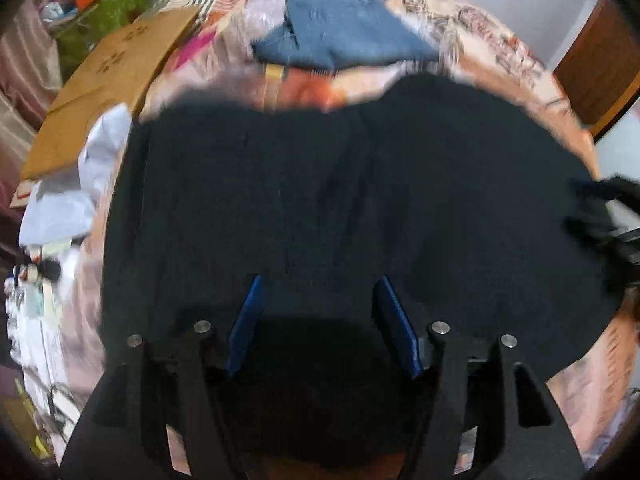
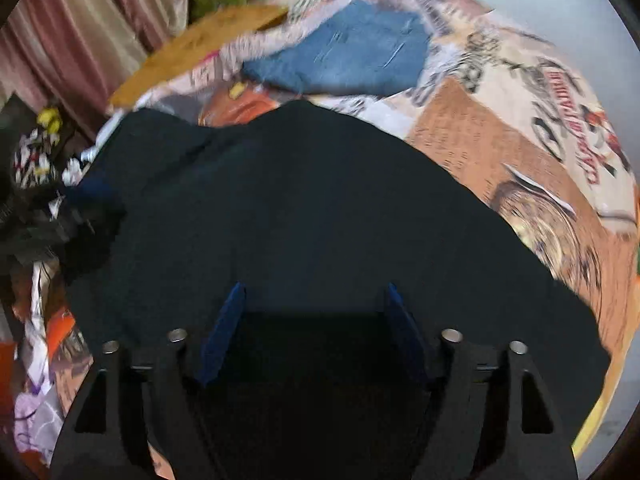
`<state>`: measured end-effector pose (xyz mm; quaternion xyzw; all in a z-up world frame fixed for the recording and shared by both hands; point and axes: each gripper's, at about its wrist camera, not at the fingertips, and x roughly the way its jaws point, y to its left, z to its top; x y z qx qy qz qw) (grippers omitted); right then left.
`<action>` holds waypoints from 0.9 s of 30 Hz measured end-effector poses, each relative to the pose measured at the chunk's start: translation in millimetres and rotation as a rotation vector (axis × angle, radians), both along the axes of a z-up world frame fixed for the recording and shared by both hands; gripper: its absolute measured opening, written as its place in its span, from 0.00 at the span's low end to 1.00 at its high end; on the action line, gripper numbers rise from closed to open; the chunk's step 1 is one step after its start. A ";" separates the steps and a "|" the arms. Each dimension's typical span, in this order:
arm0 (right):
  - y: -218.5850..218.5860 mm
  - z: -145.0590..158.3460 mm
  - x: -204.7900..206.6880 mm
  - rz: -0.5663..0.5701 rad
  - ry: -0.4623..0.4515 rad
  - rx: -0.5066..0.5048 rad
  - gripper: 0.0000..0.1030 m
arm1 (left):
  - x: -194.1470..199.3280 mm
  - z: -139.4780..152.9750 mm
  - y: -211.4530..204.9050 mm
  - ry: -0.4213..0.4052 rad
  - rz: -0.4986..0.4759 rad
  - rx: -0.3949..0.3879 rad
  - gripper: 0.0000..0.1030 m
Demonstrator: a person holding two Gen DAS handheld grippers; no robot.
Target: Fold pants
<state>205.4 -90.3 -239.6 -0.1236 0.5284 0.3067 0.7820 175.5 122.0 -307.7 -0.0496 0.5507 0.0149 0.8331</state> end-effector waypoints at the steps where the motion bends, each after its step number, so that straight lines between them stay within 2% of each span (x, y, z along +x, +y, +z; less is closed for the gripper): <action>1: -6.1 0.4 -4.8 -0.009 0.004 0.015 0.79 | -9.1 0.9 -4.2 -0.032 0.007 0.038 0.64; 3: -20.7 3.4 -14.1 -0.022 0.003 0.043 0.79 | -20.1 4.7 -8.3 -0.050 0.010 0.070 0.65; 8: -50.0 9.8 -28.5 -0.081 0.003 0.096 0.81 | -28.1 13.3 -4.6 -0.018 0.027 0.050 0.66; 12: -72.0 16.9 -38.7 -0.147 0.001 0.101 0.81 | -24.5 21.5 -13.0 0.001 -0.002 0.096 0.66; 15: -90.4 28.0 -47.4 -0.185 -0.058 0.077 0.81 | -14.7 34.2 -22.6 -0.009 -0.031 0.113 0.66; 18: -119.6 37.3 -55.1 -0.249 -0.107 0.058 0.81 | 2.4 52.4 -36.3 -0.052 -0.044 0.099 0.68; 22: -160.0 40.6 -64.3 -0.371 -0.117 0.070 0.81 | 30.6 74.3 -61.8 -0.115 -0.064 0.047 0.76; 27: -204.5 33.8 -76.7 -0.524 -0.095 0.115 0.81 | 60.1 87.2 -107.3 -0.159 -0.144 0.045 0.76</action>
